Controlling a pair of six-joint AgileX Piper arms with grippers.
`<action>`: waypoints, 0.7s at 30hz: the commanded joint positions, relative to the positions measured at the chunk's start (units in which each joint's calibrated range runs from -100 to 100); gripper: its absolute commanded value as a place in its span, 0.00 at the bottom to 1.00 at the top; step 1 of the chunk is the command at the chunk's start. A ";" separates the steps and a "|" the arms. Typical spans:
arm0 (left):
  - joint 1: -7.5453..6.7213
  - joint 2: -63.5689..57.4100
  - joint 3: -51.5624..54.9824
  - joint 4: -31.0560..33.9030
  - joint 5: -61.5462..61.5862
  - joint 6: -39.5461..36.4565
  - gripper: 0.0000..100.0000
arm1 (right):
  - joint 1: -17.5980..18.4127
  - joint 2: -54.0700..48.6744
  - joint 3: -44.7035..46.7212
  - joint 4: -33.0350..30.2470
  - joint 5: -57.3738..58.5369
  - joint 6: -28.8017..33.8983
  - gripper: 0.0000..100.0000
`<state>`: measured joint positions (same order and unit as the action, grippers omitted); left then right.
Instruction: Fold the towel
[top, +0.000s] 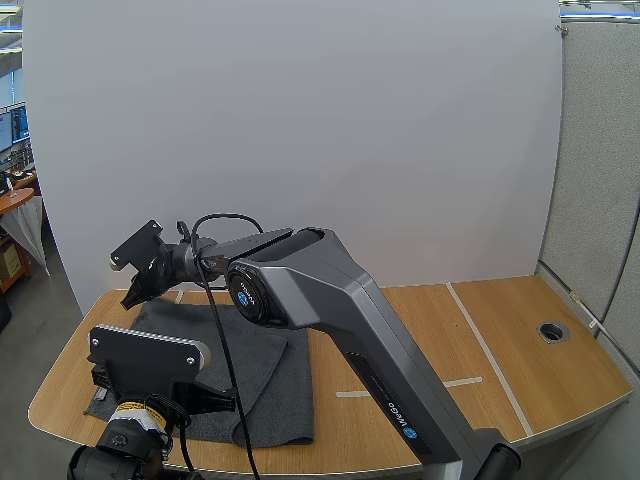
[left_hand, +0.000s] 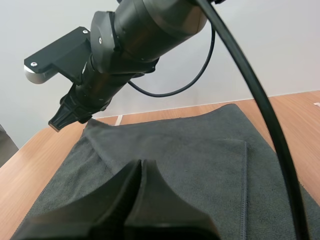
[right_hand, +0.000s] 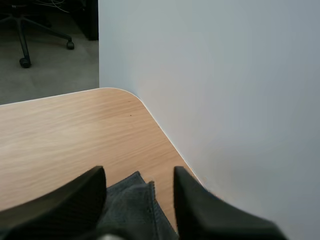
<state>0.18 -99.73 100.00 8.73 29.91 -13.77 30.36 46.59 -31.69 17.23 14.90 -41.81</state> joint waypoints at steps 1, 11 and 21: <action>0.06 -0.27 0.00 -0.20 -1.35 0.11 0.01 | 0.00 -1.19 -0.41 -0.33 -0.62 0.07 1.00; 0.06 -0.27 0.00 -0.20 -1.35 0.11 0.01 | -0.08 -7.66 -0.41 -0.37 17.97 0.07 1.00; 0.06 -0.27 0.00 -0.20 -1.35 0.11 0.01 | -0.08 -17.98 -0.41 -3.17 43.38 0.17 0.50</action>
<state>0.18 -99.73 100.00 8.73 29.91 -13.77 30.36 33.69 -31.69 16.32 49.11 -41.81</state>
